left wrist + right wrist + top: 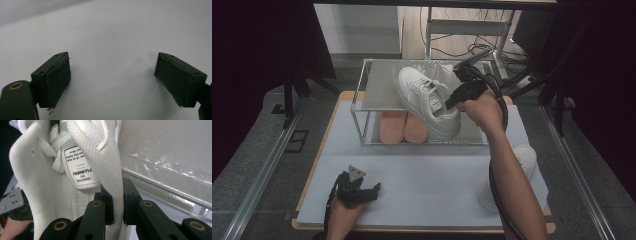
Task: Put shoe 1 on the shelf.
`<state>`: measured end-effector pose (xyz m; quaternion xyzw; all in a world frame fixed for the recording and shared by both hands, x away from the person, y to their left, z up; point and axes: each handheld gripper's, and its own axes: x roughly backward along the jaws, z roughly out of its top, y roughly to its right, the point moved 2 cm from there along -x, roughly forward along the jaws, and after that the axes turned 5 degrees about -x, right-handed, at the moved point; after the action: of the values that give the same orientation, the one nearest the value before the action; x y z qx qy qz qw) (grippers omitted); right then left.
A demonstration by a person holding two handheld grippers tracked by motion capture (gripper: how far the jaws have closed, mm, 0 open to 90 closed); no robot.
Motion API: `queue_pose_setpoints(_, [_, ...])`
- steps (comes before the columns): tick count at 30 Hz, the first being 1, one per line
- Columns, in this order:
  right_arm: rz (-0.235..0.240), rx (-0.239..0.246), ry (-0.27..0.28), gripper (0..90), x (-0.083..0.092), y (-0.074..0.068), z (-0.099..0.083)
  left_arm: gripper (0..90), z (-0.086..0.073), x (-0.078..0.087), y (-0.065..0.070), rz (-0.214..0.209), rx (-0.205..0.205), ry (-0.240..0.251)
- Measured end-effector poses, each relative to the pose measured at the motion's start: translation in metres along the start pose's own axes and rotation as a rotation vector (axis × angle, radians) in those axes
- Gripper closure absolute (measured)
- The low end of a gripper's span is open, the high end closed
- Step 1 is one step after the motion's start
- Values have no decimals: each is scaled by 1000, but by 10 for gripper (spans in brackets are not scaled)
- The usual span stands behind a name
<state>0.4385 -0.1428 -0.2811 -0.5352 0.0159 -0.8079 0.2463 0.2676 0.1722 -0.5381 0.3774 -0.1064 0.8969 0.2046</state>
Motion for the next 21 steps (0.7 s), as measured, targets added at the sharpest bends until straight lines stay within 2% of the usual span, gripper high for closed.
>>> queue_pose_setpoints(4, [9,-18,-6,802,-3,1,2,134,0,0,0,1,0,0])
queue_pose_setpoints(6, [25,-19,-14,767,-3,3,3,133,0,0,0,1,0,1])
queue_pose_setpoints(11, [83,-59,27,656,0,5,7,134,0,0,0,1,0,0])
queue_pose_setpoints(16, [62,-44,56,591,3,1,11,134,0,0,0,1,0,0])
queue_pose_setpoints(21, [79,-37,102,520,10,1,13,134,0,0,0,1,0,0])
